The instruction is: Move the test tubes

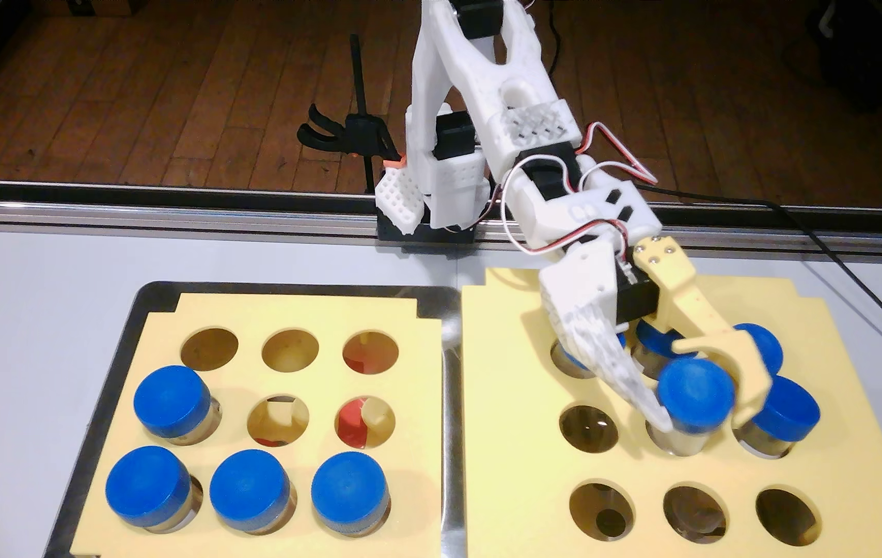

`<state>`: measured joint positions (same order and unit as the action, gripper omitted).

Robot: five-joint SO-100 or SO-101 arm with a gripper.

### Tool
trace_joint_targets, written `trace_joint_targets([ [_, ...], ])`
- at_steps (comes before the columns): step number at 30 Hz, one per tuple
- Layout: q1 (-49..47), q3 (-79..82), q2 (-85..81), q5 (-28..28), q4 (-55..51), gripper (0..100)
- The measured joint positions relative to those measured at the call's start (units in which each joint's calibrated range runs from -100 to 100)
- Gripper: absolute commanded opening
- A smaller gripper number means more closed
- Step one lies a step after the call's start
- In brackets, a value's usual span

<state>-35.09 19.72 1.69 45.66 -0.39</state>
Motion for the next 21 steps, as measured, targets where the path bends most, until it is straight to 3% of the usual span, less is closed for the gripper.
trace_joint_targets([
  [12, 4.92, -5.81, -6.78, 0.36, -0.87, 27],
  [21, 17.83, -3.56, -22.54, 0.36, -0.87, 30],
])
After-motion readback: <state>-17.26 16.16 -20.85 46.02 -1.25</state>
